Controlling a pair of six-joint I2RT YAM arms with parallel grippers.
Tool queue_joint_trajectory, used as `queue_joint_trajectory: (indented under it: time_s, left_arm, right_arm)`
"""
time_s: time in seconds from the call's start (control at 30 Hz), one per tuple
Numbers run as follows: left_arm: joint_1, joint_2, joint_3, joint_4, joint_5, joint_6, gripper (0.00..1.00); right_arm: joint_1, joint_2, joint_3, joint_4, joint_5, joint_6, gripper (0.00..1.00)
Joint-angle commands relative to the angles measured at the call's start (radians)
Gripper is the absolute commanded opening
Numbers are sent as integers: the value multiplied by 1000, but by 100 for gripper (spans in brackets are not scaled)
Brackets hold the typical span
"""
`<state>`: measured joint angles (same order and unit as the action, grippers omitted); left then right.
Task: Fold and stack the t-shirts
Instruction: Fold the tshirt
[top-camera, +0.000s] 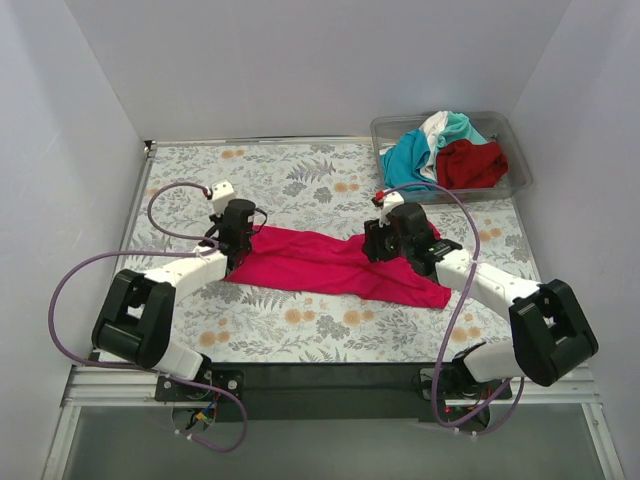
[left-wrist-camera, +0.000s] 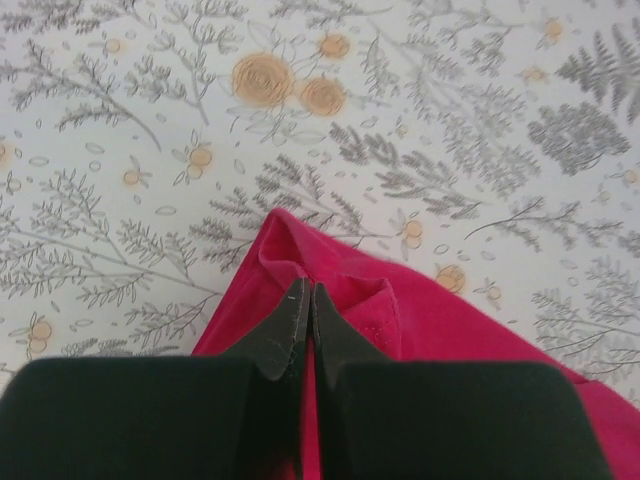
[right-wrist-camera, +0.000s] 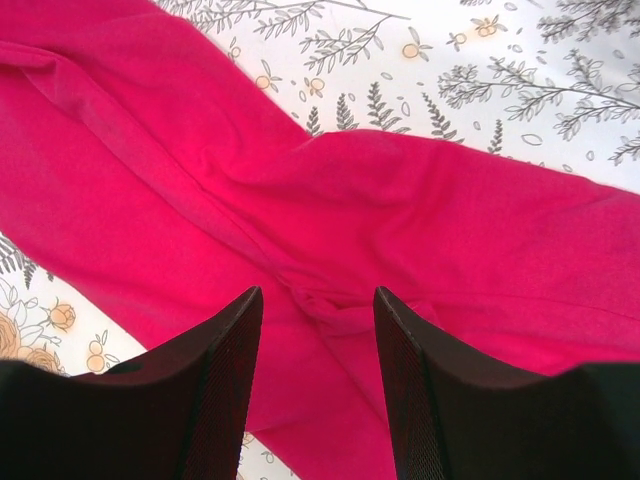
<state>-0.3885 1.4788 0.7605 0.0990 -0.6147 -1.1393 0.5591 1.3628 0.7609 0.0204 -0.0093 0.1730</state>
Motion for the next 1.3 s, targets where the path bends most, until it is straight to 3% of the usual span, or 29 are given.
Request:
queue_joint_trajectory:
  time_s: [0.0, 0.2, 0.3, 0.33, 0.37, 0.47, 0.6, 0.73, 1.1, 1.2, 1.27]
  left_arm:
    - [10, -44, -67, -8, -40, -49, 0]
    - [26, -60, -139, -67, -82, -125, 0]
    - [39, -77, -145, -135, -100, -172, 18]
    - [39, -96, -156, -143, -112, -177, 36]
    - [42, -109, -161, -153, -126, -184, 44]
    - [48, -172, -161, -176, -116, -185, 55]
    - [48, -204, -133, -159, -4, -175, 56]
    - [46, -86, -81, -148, 73, -165, 56]
    - [46, 8, -32, -114, 93, -162, 55]
    - [46, 29, -21, -116, 98, -155, 48]
    - [46, 31, -23, -117, 92, -148, 35]
  right_arm:
    - [22, 21, 29, 18, 5, -4, 44]
    - [62, 65, 55, 18, 34, -9, 44]
    - [77, 76, 61, 18, 38, -9, 44]
    - [79, 78, 64, 18, 40, -9, 44]
    - [82, 78, 66, 18, 42, -10, 44]
    - [91, 76, 66, 18, 48, -12, 44]
    - [94, 76, 67, 18, 55, -13, 44]
    - [96, 71, 66, 18, 66, -18, 44]
    - [96, 44, 55, 13, 78, -26, 45]
    - [96, 45, 55, 13, 78, -27, 45]
    - [96, 47, 55, 12, 78, -27, 45]
